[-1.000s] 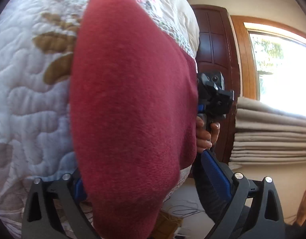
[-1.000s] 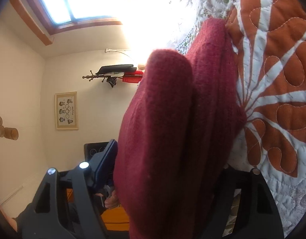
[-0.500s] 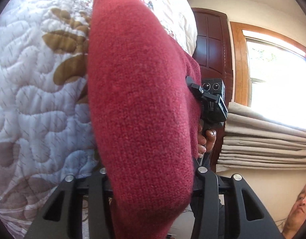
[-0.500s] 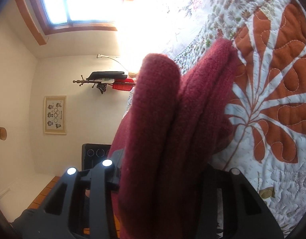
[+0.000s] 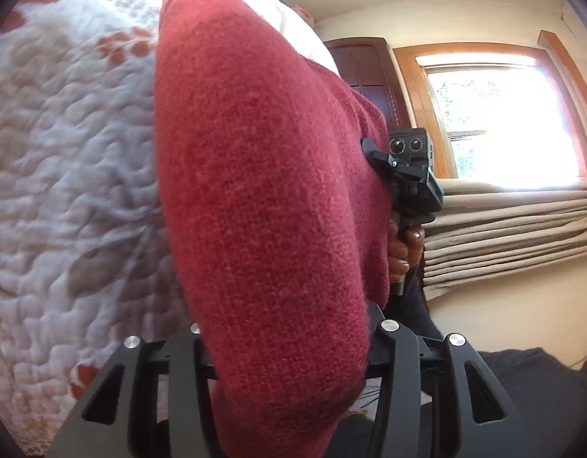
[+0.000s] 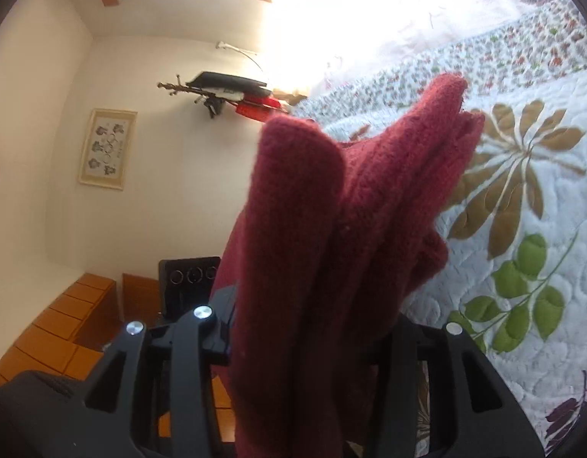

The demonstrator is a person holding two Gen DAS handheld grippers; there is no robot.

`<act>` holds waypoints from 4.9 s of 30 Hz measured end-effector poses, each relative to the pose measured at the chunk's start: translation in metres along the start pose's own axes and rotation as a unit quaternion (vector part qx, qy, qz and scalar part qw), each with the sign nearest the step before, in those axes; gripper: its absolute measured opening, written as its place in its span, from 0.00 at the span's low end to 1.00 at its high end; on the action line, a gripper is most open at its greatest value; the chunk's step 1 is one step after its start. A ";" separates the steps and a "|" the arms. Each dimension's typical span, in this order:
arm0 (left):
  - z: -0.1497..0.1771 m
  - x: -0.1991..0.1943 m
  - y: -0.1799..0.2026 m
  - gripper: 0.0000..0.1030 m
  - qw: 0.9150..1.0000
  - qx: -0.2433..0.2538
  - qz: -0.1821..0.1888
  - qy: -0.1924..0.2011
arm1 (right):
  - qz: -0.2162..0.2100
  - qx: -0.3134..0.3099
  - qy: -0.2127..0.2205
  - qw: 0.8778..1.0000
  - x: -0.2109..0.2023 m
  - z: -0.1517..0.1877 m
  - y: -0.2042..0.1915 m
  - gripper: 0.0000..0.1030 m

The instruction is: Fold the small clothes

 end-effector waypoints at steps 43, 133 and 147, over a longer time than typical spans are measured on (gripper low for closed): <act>-0.025 -0.024 -0.010 0.72 0.995 0.059 0.074 0.030 | 0.276 -0.090 0.026 0.957 -0.004 0.094 -0.044 0.10; 0.306 -0.175 0.185 0.96 0.864 0.145 -0.377 0.301 | 0.549 -0.147 0.211 0.795 -0.103 0.338 -0.293 0.97; 0.313 -0.169 0.188 0.96 0.865 0.143 -0.378 0.297 | 0.548 -0.152 0.211 0.795 -0.103 0.340 -0.295 0.97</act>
Point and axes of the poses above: each gripper's, at about its wrist camera, not at the fingertips, and x roughly the way its jaws point, y to its right, z to its underside, the point moved 8 cm from there along x, roughly the way its jaws point, and after that the axes turned 5 degrees about -x, right-handed, at the moved point
